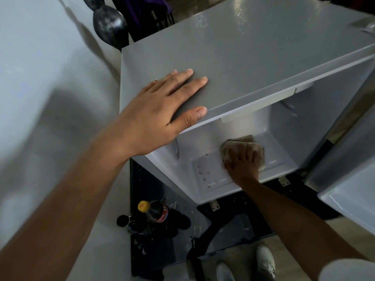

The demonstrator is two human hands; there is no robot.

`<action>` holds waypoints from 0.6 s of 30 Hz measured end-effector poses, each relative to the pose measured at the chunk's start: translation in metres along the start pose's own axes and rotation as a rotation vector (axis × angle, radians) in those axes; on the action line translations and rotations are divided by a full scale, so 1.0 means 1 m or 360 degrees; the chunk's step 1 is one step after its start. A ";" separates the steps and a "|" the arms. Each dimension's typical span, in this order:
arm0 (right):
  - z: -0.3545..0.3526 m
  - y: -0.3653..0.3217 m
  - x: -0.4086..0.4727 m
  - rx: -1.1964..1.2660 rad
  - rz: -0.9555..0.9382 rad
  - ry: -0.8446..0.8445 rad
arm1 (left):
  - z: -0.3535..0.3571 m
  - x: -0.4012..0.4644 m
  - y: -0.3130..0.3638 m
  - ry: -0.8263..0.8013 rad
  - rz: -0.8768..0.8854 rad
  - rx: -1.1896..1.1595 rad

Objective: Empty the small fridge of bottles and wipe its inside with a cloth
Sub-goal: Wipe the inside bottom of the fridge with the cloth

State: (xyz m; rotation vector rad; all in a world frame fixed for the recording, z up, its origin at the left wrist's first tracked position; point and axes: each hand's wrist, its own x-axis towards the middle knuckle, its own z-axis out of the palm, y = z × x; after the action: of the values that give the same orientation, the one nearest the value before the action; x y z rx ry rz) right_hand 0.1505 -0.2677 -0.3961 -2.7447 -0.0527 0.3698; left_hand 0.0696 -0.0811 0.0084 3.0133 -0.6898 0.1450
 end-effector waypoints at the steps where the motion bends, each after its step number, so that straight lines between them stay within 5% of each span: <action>1: 0.004 -0.008 -0.003 -0.0002 -0.0080 -0.0015 | 0.000 0.000 0.000 -0.0001 0.0001 -0.0005; 10: 0.032 -0.008 -0.053 -0.0085 -0.0583 0.0074 | -0.001 -0.001 0.002 -0.0023 -0.0012 -0.0010; 18: -0.014 0.060 -0.007 -0.0162 0.0085 0.0144 | -0.003 -0.001 0.002 -0.0013 -0.0006 0.0001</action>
State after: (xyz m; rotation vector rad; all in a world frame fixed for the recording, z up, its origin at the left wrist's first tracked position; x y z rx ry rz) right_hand 0.1469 -0.3290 -0.4039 -2.8646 0.0265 0.2634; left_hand 0.0679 -0.0822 0.0108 3.0172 -0.6847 0.1324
